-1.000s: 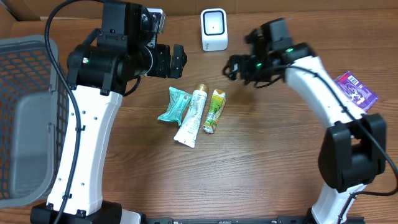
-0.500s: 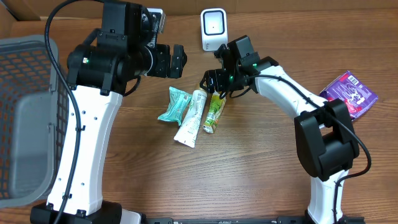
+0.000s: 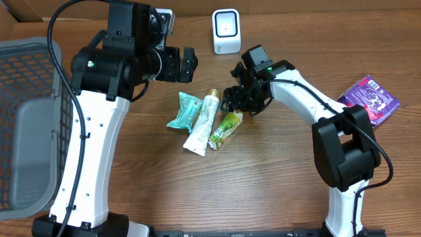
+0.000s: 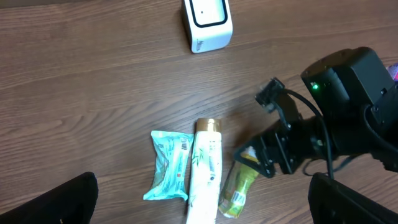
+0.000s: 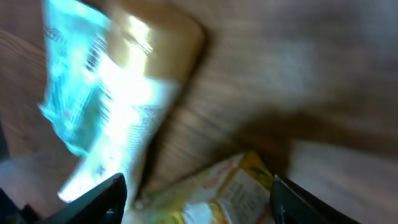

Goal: Scan the item barcode
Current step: 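Move the right gripper back over the green juice box, then grasp the green juice box with the right gripper and pull it right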

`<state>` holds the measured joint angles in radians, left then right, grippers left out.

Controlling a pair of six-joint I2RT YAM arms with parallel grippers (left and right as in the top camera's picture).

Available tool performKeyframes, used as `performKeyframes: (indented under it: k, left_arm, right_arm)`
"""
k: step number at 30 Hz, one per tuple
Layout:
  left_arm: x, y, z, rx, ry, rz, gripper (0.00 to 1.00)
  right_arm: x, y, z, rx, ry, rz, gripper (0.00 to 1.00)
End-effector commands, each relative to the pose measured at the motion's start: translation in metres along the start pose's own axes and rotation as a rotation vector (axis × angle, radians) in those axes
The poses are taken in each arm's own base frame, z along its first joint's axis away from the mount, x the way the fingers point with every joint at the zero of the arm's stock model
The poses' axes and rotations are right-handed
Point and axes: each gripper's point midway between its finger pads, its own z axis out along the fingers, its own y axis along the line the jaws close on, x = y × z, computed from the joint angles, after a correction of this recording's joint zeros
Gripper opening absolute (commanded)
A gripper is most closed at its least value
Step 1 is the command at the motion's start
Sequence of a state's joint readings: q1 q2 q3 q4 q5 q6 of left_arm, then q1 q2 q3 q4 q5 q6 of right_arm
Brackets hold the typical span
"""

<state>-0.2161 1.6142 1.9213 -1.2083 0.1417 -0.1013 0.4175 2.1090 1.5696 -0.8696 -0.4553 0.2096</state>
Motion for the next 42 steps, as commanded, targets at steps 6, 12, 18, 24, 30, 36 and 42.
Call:
performKeyframes:
  k: [6,12,18,24,30,36,42]
  left_arm:
    - [-0.001,-0.001,0.001,0.008,0.001,0.011,0.99]
    - [0.000,-0.001,0.002,0.008,0.003,0.011,1.00]
    - [0.000,-0.001,0.003,0.007,0.005,0.011,1.00]
    - [0.000,-0.001,0.003,0.007,0.006,0.010,1.00]
    - [0.000,-0.001,0.003,0.007,0.006,0.010,0.99]
    - [0.000,-0.001,0.003,0.007,0.006,0.011,0.99]
    - [0.000,-0.001,0.003,0.007,0.006,0.010,1.00]
  right_arm:
    - [0.035,-0.048,-0.029,0.046,0.154,0.016,0.74]
    - [0.064,-0.060,-0.041,0.049,0.272,-0.005,0.74]
    - [0.073,-0.050,-0.037,0.033,0.315,-0.170,0.74]
    - [0.062,-0.034,-0.024,0.008,0.269,-0.406,0.80]
    - [0.055,-0.021,-0.013,-0.012,0.230,-0.578,0.79]
    - [0.050,-0.018,-0.010,-0.020,0.207,-0.689,0.74]
    - [0.069,-0.019,-0.015,-0.043,0.284,-0.643,0.68]
